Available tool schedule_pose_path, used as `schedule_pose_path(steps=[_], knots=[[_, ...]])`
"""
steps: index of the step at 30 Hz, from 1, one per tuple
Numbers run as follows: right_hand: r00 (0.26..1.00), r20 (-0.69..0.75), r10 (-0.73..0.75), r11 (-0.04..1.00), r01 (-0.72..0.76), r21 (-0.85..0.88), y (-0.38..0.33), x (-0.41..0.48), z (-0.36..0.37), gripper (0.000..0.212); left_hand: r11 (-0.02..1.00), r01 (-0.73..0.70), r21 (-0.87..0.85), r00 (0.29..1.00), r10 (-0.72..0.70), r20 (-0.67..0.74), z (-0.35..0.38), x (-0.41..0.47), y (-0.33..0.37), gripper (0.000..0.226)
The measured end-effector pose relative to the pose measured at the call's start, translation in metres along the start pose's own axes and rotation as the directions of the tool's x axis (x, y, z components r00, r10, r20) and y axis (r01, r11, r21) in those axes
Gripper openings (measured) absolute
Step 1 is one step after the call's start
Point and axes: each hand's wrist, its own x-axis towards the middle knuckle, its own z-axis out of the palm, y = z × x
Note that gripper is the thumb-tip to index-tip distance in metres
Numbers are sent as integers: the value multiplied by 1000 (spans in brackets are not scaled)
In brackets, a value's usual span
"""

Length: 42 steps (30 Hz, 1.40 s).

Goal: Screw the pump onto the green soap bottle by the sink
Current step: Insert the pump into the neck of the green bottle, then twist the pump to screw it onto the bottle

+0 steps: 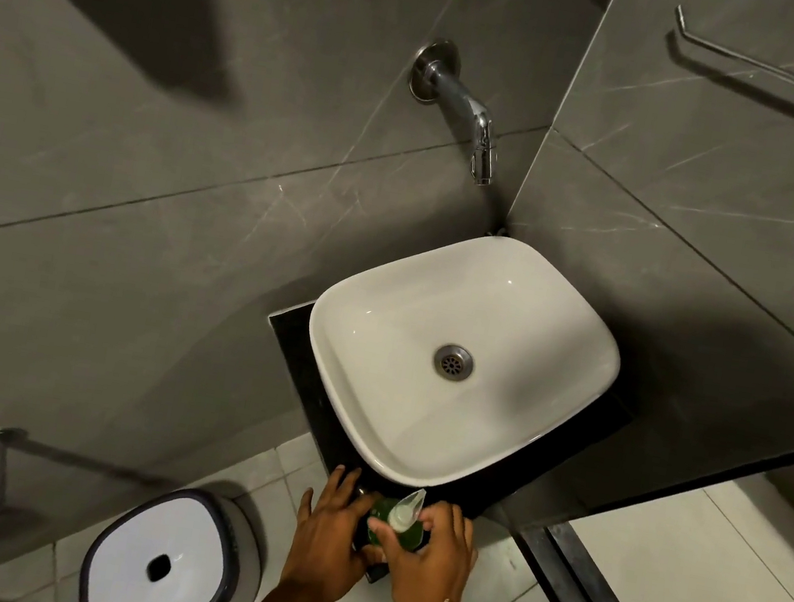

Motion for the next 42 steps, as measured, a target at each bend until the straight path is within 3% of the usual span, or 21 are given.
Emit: schedule_pose_path(steps=[4, 6, 8, 15, 18, 20, 22, 27, 33, 36, 42], knots=[[996, 42, -75, 997, 76, -28, 6, -5, -6, 58, 1000, -2, -6, 1000, 2, -2, 0, 0, -1, 63], [994, 21, -109, 994, 110, -20, 8, -3, -8, 48, 1000, -4, -13, 1000, 4, 2, 1, 1, -1, 68], [997, -18, -70, 997, 71, 11, 8, 0, -7, 43, 1000, 4, -12, 1000, -4, -2, 1, 1, -1, 71], [1000, 28, 14, 1000, -14, -12, 6, 0, 0, 58, 1000, -4, 18, 1000, 4, -2, 2, 2, -3, 64], [994, 75, -82, 997, 82, 7, 10, -5, -9, 60, 1000, -15, 13, 1000, 15, -8, 1, 1, -3, 62], [990, 55, -130, 991, 128, 38, 9, -6, -13, 47, 1000, -9, 1, 1000, 9, -4, 0, 0, -1, 67], [996, 13, -92, 994, 91, 63, 6, -3, -11, 33, 1000, 1, -9, 1000, -1, 2, 0, 0, 0, 70], [999, 12, 32, 998, -33, 55, -1, 0, -2, 49, 1000, -3, -7, 1000, 3, 0, 0, 0, -1, 64], [995, 40, -94, 994, 92, 52, 8, -5, -9, 50, 1000, -4, -4, 1000, 4, -8, 2, 0, -1, 65], [998, -18, -61, 995, 62, 77, 4, 1, -8, 35, 1000, 9, -20, 1000, -9, -8, 0, 0, 1, 68], [1000, -5, 23, 998, -23, 62, -1, 0, 0, 52, 1000, 2, -12, 1000, -2, -12, 0, -1, 1, 63]])
